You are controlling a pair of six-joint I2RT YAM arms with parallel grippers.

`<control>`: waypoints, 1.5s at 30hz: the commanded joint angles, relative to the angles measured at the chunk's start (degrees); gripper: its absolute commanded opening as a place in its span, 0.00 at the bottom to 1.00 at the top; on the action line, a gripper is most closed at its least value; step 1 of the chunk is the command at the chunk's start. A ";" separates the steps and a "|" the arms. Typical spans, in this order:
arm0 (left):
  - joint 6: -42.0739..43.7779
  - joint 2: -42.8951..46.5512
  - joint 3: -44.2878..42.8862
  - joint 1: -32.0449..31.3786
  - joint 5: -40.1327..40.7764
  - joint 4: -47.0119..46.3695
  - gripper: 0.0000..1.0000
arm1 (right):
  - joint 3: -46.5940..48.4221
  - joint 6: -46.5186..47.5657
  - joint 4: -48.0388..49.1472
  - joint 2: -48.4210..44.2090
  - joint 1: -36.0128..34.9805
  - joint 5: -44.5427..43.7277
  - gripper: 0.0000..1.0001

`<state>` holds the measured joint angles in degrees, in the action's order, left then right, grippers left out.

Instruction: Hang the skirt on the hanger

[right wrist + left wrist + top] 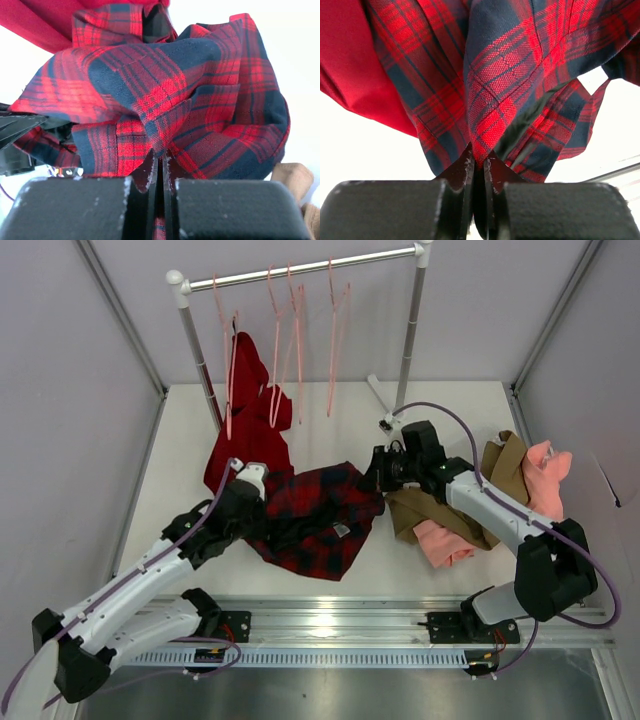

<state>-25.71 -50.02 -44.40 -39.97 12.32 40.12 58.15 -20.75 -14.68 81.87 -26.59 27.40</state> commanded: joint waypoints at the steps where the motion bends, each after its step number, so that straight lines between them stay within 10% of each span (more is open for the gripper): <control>1: -1.18 -1.13 1.16 0.41 -1.94 -5.22 0.11 | 4.78 2.73 -1.84 -1.18 -0.22 -4.01 0.02; 15: 1.10 -6.41 -2.35 0.41 -6.60 -9.88 0.45 | 7.51 -2.35 -21.88 -14.97 -6.19 -20.62 0.65; 36: 2.69 0.27 -16.67 0.41 -3.71 -2.94 0.86 | -1.81 -17.92 -31.64 -27.81 -17.44 -35.31 0.70; 45: 5.41 -7.62 -36.60 1.29 7.46 -9.62 0.99 | -2.78 -16.52 -28.30 -27.81 -16.83 -36.19 0.72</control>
<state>-22.83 -54.43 -72.97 -39.42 15.68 34.33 55.20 -37.54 -45.08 54.39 -43.64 -7.75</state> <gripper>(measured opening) 0.991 0.722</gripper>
